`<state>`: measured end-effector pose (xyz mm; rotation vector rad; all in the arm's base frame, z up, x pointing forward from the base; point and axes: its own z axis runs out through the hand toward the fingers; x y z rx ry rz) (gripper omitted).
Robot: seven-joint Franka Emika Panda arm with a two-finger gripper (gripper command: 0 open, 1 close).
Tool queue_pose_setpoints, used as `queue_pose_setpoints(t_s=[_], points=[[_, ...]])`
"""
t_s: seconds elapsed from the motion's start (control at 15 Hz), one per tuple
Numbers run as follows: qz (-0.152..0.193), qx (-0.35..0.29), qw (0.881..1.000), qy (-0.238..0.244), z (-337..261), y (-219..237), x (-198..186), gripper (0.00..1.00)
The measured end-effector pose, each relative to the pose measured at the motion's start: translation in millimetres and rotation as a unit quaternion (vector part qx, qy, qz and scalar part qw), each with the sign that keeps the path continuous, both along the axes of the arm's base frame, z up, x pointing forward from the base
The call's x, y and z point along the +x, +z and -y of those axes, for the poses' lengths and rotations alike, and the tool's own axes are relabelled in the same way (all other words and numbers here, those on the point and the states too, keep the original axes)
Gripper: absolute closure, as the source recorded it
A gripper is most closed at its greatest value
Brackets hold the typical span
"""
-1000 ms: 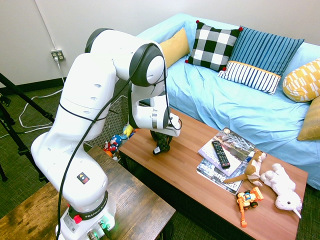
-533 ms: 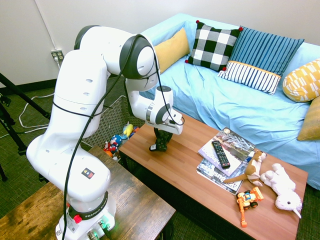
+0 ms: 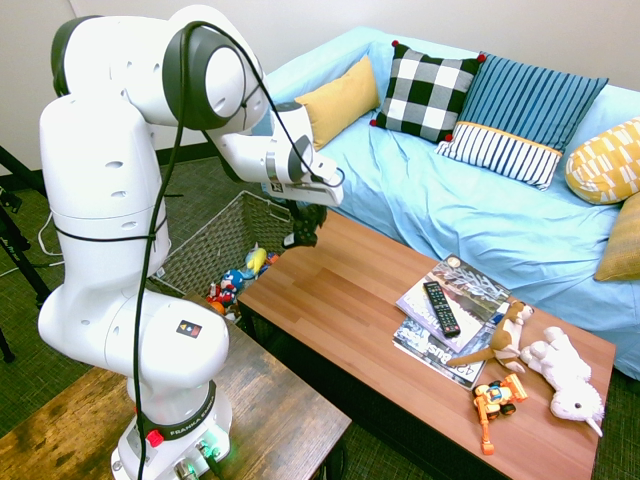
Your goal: Put the gamepad in the basket
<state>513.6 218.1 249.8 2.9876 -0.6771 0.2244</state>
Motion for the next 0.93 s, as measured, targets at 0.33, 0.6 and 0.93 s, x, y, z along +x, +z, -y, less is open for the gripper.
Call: queue_pose_setpoints(t_s=[0.33, 0.6, 0.93], points=[[0.002, -0.001, 0.999, 0.039, -127, -19, 4, 1.0], [-0.02, 0.0, 0.997, 0.071, -200, -94, 0, 1.0], [-0.049, -0.009, 0.996, 0.076, -241, -168, -7, 1.0]])
